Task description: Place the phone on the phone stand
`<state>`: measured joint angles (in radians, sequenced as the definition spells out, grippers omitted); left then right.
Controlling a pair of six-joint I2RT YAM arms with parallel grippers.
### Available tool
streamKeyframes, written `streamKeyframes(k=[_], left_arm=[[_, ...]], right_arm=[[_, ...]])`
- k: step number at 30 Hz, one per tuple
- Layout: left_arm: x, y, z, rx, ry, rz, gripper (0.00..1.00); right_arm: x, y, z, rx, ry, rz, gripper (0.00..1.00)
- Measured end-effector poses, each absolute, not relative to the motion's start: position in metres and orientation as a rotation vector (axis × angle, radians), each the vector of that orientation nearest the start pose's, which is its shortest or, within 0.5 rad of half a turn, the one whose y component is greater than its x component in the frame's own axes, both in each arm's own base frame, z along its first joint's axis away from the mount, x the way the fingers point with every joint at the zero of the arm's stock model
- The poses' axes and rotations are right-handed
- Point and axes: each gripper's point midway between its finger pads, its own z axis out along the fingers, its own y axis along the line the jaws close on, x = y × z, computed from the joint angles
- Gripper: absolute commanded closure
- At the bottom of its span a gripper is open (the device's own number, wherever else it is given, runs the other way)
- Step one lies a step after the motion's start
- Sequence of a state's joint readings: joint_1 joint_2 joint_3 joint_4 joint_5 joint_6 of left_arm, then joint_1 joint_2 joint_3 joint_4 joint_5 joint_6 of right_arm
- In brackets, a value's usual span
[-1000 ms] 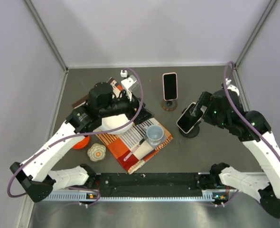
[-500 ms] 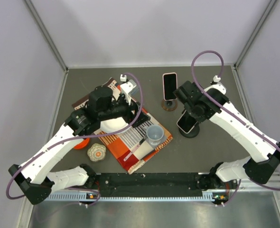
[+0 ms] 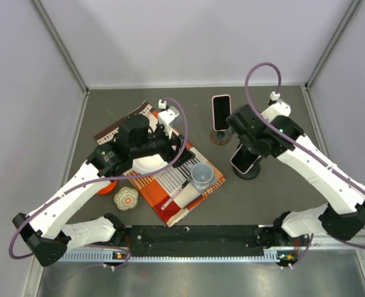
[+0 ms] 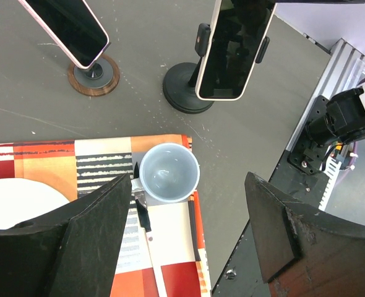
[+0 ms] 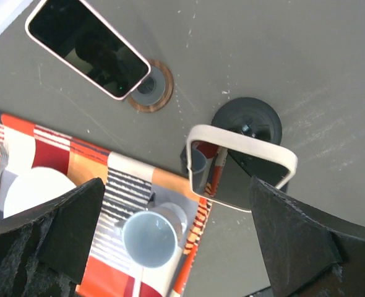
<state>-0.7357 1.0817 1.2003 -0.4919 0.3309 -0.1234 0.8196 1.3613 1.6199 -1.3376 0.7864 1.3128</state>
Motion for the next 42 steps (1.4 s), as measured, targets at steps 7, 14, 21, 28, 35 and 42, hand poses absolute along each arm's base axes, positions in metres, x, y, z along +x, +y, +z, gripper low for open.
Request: streamKeyframes(k=[7,14,21,28,35,42], left_arm=[[0.21,-0.273,0.309,0.827,1.854,-0.88,0.21],[0.21,-0.273,0.306,0.827,1.861,-0.878,0.21],[0.212,-0.272,0.303,0.82,1.872,-0.865,0.21],[0.213,-0.273,0.301,0.821,1.877,-0.864,0.21],[0.213,-0.273,0.301,0.821,1.877,-0.864,0.21],[0.213,-0.274,0.299,0.824,1.883,-0.867,0.21]], right_arm=[[0.229,0.119,0.286,0.712,2.15,0.098,0.01],[0.236,0.124,0.271,0.735,2.164,0.036,0.01],[0.246,0.133,0.243,0.802,2.174,-0.048,0.01],[0.248,0.128,0.241,0.814,2.162,-0.063,0.01],[0.244,0.116,0.247,0.776,2.158,-0.078,0.01],[0.239,0.103,0.261,0.726,2.136,-0.074,0.01]])
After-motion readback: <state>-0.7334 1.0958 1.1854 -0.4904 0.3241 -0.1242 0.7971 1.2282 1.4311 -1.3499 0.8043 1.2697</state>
